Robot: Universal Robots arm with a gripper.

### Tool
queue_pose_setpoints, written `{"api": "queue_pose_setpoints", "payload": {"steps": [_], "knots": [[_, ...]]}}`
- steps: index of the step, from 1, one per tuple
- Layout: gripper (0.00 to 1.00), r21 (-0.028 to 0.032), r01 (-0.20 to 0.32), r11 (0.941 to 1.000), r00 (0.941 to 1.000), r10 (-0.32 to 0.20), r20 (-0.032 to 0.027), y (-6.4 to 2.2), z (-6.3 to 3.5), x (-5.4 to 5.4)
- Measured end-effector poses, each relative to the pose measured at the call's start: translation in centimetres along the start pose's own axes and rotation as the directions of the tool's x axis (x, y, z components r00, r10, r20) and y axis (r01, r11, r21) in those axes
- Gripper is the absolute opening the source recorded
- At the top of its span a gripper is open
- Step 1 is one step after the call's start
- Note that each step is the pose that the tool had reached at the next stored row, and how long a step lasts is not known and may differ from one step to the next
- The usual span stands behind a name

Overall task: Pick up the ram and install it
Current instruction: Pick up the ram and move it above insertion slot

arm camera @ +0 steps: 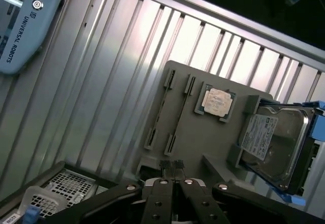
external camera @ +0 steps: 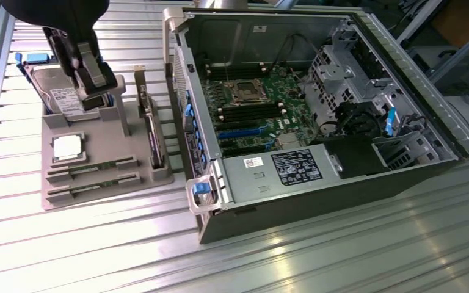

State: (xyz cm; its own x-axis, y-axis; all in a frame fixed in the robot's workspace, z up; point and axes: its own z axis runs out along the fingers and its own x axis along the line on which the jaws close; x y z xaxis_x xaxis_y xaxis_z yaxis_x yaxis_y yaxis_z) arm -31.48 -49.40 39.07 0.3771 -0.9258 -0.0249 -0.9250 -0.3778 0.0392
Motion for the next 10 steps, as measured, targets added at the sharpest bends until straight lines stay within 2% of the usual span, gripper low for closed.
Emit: {"api": "queue_pose_setpoints", "payload": {"steps": [5,10], "knots": [[0.11,-0.0015,0.062,0.9981,0.9981,-0.062,-0.0024,0.00,0.01,0.00],[0.11,-0.0036,0.136,0.9907,0.9907,-0.136,-0.0051,0.00,0.01,0.00]]}}
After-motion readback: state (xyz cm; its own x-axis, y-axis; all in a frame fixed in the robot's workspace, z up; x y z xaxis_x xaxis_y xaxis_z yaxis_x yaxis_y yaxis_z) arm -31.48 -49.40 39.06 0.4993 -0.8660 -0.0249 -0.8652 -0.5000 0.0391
